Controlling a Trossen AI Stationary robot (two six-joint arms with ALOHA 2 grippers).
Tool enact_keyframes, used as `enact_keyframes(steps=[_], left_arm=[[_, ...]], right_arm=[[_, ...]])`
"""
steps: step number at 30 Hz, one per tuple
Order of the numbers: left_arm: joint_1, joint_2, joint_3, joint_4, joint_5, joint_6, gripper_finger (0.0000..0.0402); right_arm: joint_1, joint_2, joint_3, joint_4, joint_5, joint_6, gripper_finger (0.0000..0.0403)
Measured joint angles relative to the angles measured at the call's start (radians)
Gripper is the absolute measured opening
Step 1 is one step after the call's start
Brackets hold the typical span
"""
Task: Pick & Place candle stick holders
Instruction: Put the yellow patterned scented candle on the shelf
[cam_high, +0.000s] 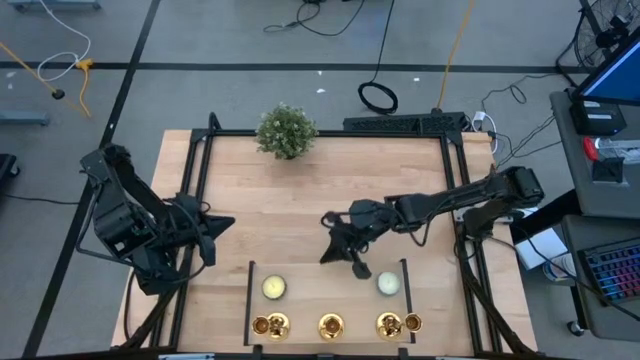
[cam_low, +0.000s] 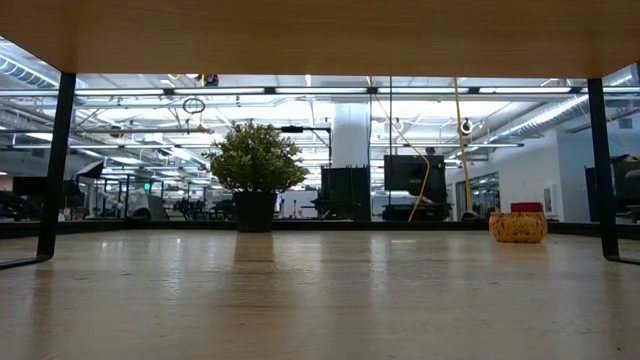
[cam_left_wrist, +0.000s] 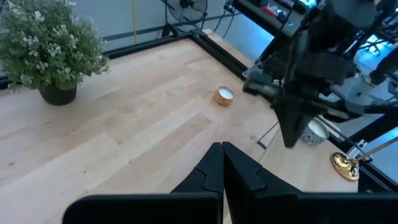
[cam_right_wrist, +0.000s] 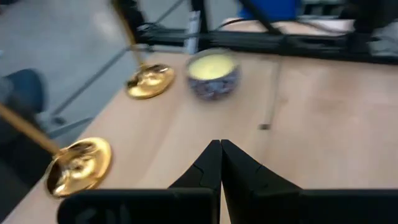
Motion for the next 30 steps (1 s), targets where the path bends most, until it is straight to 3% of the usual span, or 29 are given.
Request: enact_keyframes(steps=[7,11,19,24,30], left_arm=[[0.0,0.0,0.0,0.002,-0.051,0.005,0.0001],[0.003,0.0,0.0,0.001,-0.102,0.008,0.0001],[0.065,0.0,0.0,0.002,-0.238,0.026,0.0001],[0.14,0.0,0.0,0.003,-0.254,0.051,0.0001],[0.214,0.0,0.0,0.025,-0.236,0.065,0.0001]], right_arm=[[-0.024,-0.11,0.0,-0.165,0.308,0.008,0.0],[-0.049,-0.184,-0.001,-0.326,0.462,0.101,0.0],[-0.084,-0.348,-0.001,-0.547,0.532,0.376,0.0],[-0.096,-0.437,-0.001,-0.668,0.621,0.419,0.0],[-0.138,-0.503,-0.001,-0.855,0.64,0.421,0.0]])
